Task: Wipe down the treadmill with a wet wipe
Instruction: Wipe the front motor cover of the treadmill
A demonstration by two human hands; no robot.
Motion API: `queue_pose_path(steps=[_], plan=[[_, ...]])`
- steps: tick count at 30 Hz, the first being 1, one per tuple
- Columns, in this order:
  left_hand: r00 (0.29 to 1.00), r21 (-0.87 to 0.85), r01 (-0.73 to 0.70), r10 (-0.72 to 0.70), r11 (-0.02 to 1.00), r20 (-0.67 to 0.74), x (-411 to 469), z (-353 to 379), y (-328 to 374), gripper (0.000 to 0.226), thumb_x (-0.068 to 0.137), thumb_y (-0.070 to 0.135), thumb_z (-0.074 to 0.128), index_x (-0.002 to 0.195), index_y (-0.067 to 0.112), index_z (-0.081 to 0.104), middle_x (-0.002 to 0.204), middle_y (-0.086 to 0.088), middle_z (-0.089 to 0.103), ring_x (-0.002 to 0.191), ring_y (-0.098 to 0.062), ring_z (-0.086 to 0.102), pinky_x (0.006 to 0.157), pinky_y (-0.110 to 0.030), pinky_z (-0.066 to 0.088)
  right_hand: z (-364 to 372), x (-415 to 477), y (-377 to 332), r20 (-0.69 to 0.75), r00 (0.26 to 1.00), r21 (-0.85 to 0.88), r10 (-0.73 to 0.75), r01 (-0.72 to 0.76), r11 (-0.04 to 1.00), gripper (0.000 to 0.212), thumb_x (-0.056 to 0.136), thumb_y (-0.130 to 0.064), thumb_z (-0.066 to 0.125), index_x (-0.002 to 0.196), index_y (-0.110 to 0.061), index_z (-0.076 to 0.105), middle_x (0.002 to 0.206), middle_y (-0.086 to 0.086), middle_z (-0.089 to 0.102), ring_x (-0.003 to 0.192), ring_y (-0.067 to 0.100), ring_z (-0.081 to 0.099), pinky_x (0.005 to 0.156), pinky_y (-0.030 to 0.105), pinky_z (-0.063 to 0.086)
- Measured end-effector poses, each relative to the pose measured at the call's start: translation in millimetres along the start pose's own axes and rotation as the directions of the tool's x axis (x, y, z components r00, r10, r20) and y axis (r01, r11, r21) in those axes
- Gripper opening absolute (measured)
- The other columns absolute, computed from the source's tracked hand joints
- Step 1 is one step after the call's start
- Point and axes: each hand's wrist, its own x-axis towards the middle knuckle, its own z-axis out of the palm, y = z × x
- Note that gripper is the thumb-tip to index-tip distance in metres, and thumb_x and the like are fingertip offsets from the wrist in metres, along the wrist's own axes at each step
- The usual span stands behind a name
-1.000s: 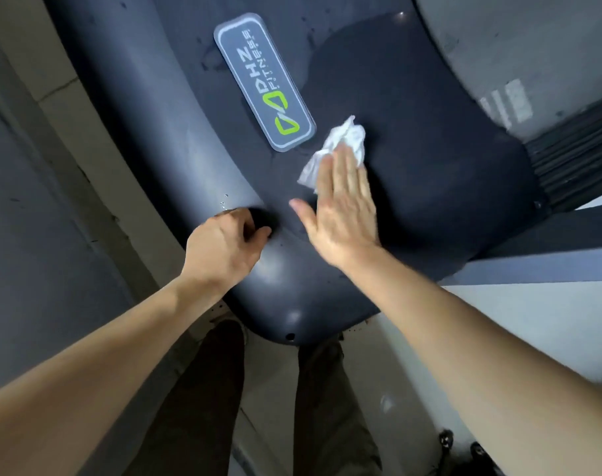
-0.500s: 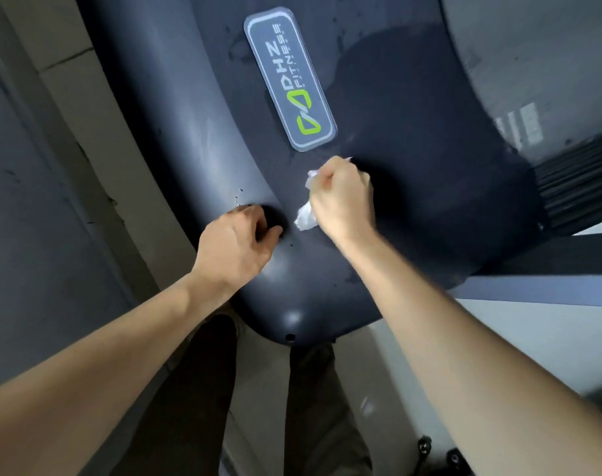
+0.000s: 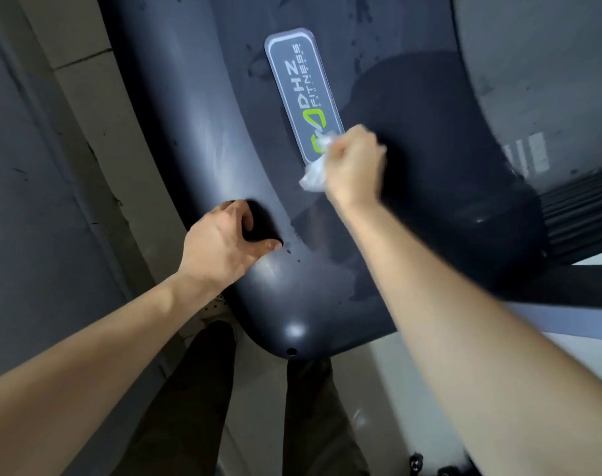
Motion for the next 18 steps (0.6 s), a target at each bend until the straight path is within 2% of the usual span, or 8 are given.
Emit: queue_pose_path(steps=[3, 5, 7, 9, 11, 13, 15, 18], plan=[[1.0, -0.033, -0.011, 0.011, 0.999, -0.004, -0.5, 1.8, 1.4, 0.054, 0.066, 0.061, 0.084, 0.078, 0.021, 0.048, 0.079, 0.009, 0.056, 0.073, -0.019, 0.055, 0.056, -0.033, 0.034, 21.5, -70.0, -16.1, 0.281, 0.844, 0.045, -0.456, 0.464, 0.885, 0.006, 0.089, -0.007, 0.059, 0.092, -0.004, 0.064, 0.095, 0.017, 0.071, 0.085, 0.042, 0.067, 0.066, 0.043, 0.053], [1.0, -0.025, -0.006, 0.006, 1.0, -0.002, -1.4, 1.3, 2.1, 0.055, 0.067, 0.06, 0.085, 0.078, 0.021, 0.048, 0.08, 0.009, 0.055, 0.074, -0.019, 0.055, 0.058, -0.033, 0.036, 14.8, -57.5, -7.8, 0.333, 0.753, 0.028, -0.568, 0.594, 0.804, 0.008, 0.092, -0.008, 0.059, 0.099, -0.005, 0.062, 0.102, 0.016, 0.07, 0.091, 0.041, 0.066, 0.071, 0.046, 0.054], [1.0, -0.014, 0.003, -0.003, 1.0, 0.012, -1.9, -0.7, 3.4, 0.055, 0.067, 0.062, 0.084, 0.081, 0.023, 0.048, 0.081, 0.01, 0.053, 0.077, -0.019, 0.054, 0.063, -0.033, 0.037, 1.0, -16.1, 0.1, 0.29, 0.844, -0.114, -0.452, 0.499, 0.859, 0.014, 0.097, -0.012, 0.053, 0.107, -0.006, 0.061, 0.105, 0.017, 0.067, 0.095, 0.04, 0.065, 0.077, 0.044, 0.052], [1.0, -0.008, 0.007, -0.007, 1.0, 0.029, -0.6, -1.8, 3.2, 0.056, 0.068, 0.063, 0.084, 0.082, 0.023, 0.047, 0.081, 0.011, 0.051, 0.079, -0.019, 0.052, 0.065, -0.033, 0.034, -15.1, 34.3, 7.0, 0.076, 0.971, -0.254, -0.227, 0.239, 0.937, 0.021, 0.101, -0.02, 0.046, 0.112, -0.005, 0.057, 0.11, 0.019, 0.067, 0.099, 0.041, 0.063, 0.076, 0.042, 0.044], [0.999, -0.01, 0.008, -0.008, 1.0, 0.038, 0.4, -2.4, 3.8, 0.056, 0.069, 0.063, 0.084, 0.082, 0.023, 0.046, 0.081, 0.011, 0.05, 0.08, -0.019, 0.051, 0.064, -0.033, 0.032, -27.3, 74.4, 13.7, -0.139, 0.99, -0.258, -0.031, -0.006, 0.966, 0.026, 0.104, -0.025, 0.041, 0.117, -0.007, 0.053, 0.117, 0.019, 0.067, 0.106, 0.04, 0.063, 0.076, 0.041, 0.039], [0.999, -0.021, 0.011, -0.01, 1.0, 0.044, 0.1, -2.9, 4.2, 0.055, 0.07, 0.061, 0.084, 0.083, 0.024, 0.045, 0.081, 0.011, 0.05, 0.08, -0.018, 0.051, 0.063, -0.033, 0.031, -21.7, 89.0, 3.7, -0.202, 0.977, -0.252, 0.073, -0.124, 0.96, 0.025, 0.105, -0.025, 0.044, 0.124, -0.009, 0.05, 0.123, 0.016, 0.065, 0.112, 0.037, 0.063, 0.078, 0.04, 0.041], [0.999, -0.031, 0.007, -0.005, 1.0, 0.049, 0.3, -2.8, 3.8, 0.054, 0.071, 0.06, 0.084, 0.083, 0.024, 0.045, 0.083, 0.012, 0.05, 0.081, -0.018, 0.051, 0.063, -0.033, 0.032, -2.8, 73.0, -23.1, -0.131, 0.991, -0.337, -0.005, -0.04, 0.941, 0.032, 0.097, -0.019, 0.056, 0.127, -0.011, 0.047, 0.127, 0.015, 0.061, 0.113, 0.033, 0.063, 0.074, 0.037, 0.042], [0.998, -0.048, -0.017, 0.02, 0.999, 0.055, 0.8, -2.9, 0.0, 0.052, 0.073, 0.058, 0.083, 0.084, 0.024, 0.046, 0.083, 0.013, 0.05, 0.08, -0.017, 0.052, 0.061, -0.031, 0.032, 28.9, 12.1, -66.5, 0.126, 0.922, -0.422, -0.365, 0.383, 0.822, 0.039, 0.091, -0.015, 0.06, 0.127, -0.012, 0.047, 0.124, 0.014, 0.06, 0.104, 0.031, 0.065, 0.066, 0.036, 0.045]])
